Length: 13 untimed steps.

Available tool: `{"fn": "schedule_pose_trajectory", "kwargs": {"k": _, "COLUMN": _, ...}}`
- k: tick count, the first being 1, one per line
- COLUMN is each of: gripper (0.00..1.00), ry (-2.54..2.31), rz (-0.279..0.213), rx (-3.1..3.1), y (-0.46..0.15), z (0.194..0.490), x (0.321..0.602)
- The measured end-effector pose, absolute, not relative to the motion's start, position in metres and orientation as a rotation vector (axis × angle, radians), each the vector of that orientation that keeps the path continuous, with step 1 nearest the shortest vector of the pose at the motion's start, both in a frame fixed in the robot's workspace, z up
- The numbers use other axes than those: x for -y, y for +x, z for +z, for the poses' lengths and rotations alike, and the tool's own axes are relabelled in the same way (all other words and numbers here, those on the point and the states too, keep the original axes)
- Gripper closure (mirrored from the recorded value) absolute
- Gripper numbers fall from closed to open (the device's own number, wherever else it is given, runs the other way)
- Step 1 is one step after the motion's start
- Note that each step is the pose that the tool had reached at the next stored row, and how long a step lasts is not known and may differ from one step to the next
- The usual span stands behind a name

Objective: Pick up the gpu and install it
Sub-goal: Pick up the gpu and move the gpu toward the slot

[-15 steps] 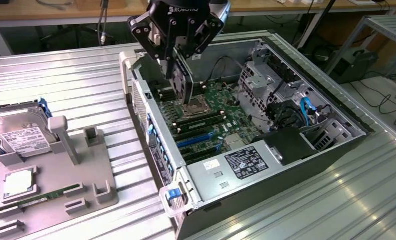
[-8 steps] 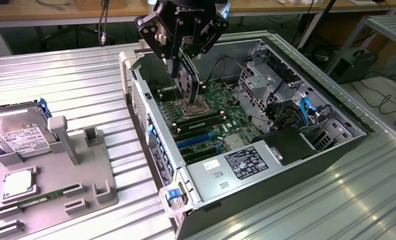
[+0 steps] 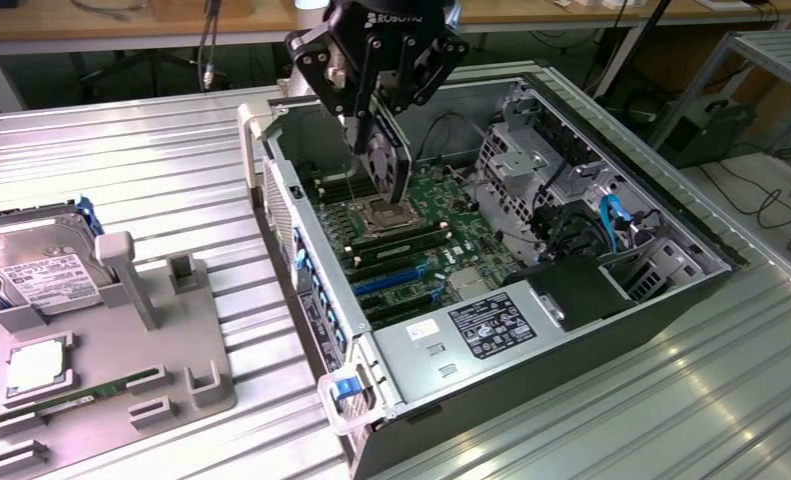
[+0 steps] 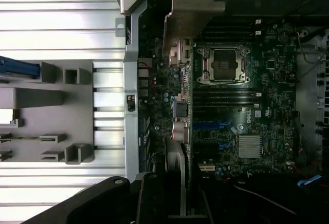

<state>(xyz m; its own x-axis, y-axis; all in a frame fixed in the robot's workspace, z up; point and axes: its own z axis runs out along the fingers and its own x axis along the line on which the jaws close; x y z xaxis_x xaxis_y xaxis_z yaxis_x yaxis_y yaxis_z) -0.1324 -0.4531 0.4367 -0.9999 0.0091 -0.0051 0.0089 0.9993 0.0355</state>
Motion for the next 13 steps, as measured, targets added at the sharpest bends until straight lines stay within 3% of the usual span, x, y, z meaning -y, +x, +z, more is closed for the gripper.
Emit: {"fn": "schedule_pose_trajectory", "kwargs": {"k": 13, "gripper": 0.72, "ry": 0.014, "rz": 0.055, "rx": -3.136, "y": -0.114, "z": 0.437, "x": 0.453}}
